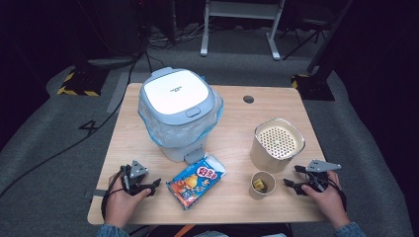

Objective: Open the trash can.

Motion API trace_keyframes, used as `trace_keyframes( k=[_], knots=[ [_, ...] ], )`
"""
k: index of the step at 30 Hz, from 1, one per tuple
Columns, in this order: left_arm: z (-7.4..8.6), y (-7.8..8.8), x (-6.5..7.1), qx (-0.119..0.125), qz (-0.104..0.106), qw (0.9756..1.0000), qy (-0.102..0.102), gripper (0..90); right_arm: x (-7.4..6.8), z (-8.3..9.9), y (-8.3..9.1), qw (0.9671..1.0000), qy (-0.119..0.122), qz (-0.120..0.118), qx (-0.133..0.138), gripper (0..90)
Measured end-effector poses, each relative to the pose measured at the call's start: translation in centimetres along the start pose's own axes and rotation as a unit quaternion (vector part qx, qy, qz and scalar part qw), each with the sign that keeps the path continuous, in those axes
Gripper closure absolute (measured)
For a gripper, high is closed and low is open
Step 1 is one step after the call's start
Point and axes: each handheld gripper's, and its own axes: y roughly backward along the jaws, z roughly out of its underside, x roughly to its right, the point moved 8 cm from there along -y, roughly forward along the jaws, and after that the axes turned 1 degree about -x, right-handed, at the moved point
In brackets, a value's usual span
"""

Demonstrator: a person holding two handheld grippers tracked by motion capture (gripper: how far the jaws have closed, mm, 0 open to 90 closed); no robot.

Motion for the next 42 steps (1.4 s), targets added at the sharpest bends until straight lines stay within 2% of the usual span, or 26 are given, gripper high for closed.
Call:
trace_keyframes(
  k=[2, 3, 4, 7, 9, 11, 13, 14, 16, 19, 21, 23, 25, 27, 28, 30, 32, 35, 39, 42],
  knots=[
    [-0.2, 0.2, -0.1, -0.009, -0.004, 0.9999, -0.009, 43.5, 0.0, 0.0, 0.0, 1.0000, 0.000, 0.000, 0.000, 22.7],
    [-0.4, 0.4, 0.0, -0.008, -0.005, 0.9998, -0.016, 43.7, 0.0, 0.0, 0.0, 1.0000, 0.000, 0.000, 0.000, 22.7],
    [-0.6, 0.6, 0.1, -0.006, 0.002, 0.9997, -0.023, 46.0, 0.0, 0.0, 0.0, 1.0000, 0.000, 0.001, 0.000, 22.9],
    [-1.2, 1.4, 0.6, 0.004, 0.026, 0.9993, -0.027, 52.6, 0.0, 0.0, 0.0, 1.0000, -0.001, 0.001, 0.001, 23.4],
    [-1.7, 1.8, 1.2, 0.021, 0.054, 0.9972, -0.048, 52.6, 0.1, 0.0, 0.0, 1.0000, -0.002, 0.001, 0.001, 23.8],
    [-1.8, 2.4, 2.0, 0.016, 0.083, 0.9942, -0.066, 52.1, 0.1, 0.0, 0.0, 1.0000, -0.002, 0.002, 0.001, 23.9],
    [-1.9, 2.9, 2.4, 0.004, 0.089, 0.9919, -0.090, 51.7, 0.1, 0.0, 0.0, 1.0000, -0.001, 0.002, 0.001, 23.8],
    [-2.0, 3.0, 2.5, 0.002, 0.089, 0.9915, -0.095, 50.8, 0.1, 0.0, 0.0, 1.0000, -0.001, 0.003, 0.001, 23.9],
    [-2.3, 3.4, 2.6, -0.001, 0.090, 0.9919, -0.090, 52.1, 0.1, 0.0, 0.0, 1.0000, -0.001, 0.003, 0.001, 23.8],
    [-3.6, 4.2, 2.6, 0.020, 0.091, 0.9914, -0.092, 49.4, 0.1, 0.0, 0.0, 1.0000, -0.001, 0.003, 0.001, 23.8],
    [-4.2, 4.5, 2.8, 0.029, 0.098, 0.9901, -0.096, 51.9, 0.1, 0.0, 0.0, 1.0000, -0.001, 0.003, 0.001, 23.8],
    [-4.8, 4.9, 3.1, 0.030, 0.104, 0.9902, -0.088, 55.4, 0.1, 0.0, 0.0, 1.0000, -0.001, 0.003, 0.001, 23.8],
    [-5.6, 5.4, 3.5, 0.039, 0.119, 0.9888, -0.081, 57.6, 0.1, 0.0, 0.0, 1.0000, 0.000, 0.003, 0.001, 23.8],
    [-6.5, 6.1, 4.0, 0.051, 0.133, 0.9864, -0.082, 58.0, 0.1, 0.0, 0.0, 1.0000, -0.001, 0.003, 0.001, 23.8],
    [-7.0, 6.5, 4.1, 0.056, 0.133, 0.9858, -0.085, 58.2, 0.1, 0.0, 0.0, 1.0000, -0.001, 0.003, 0.001, 23.8],
    [-7.9, 7.3, 4.2, 0.062, 0.139, 0.9855, -0.075, 58.6, 0.1, 0.0, 0.0, 1.0000, -0.001, 0.003, 0.001, 23.8],
    [-9.0, 8.1, 4.3, 0.080, 0.146, 0.9832, -0.075, 59.8, 0.1, 0.0, 0.0, 1.0000, 0.000, 0.003, 0.001, 23.8],
    [-10.6, 9.2, 4.5, 0.116, 0.158, 0.9771, -0.082, 59.4, 0.1, 0.0, 0.0, 1.0000, 0.000, 0.003, 0.001, 23.9],
    [-12.2, 10.7, 5.0, 0.133, 0.189, 0.9683, -0.095, 63.6, 0.0, 0.0, 0.0, 1.0000, 0.000, 0.003, 0.001, 24.1],
    [-13.4, 11.5, 5.1, 0.142, 0.198, 0.9637, -0.109, 65.7, 0.0, 0.0, 0.0, 1.0000, 0.001, 0.002, 0.002, 24.8]
  ],
)
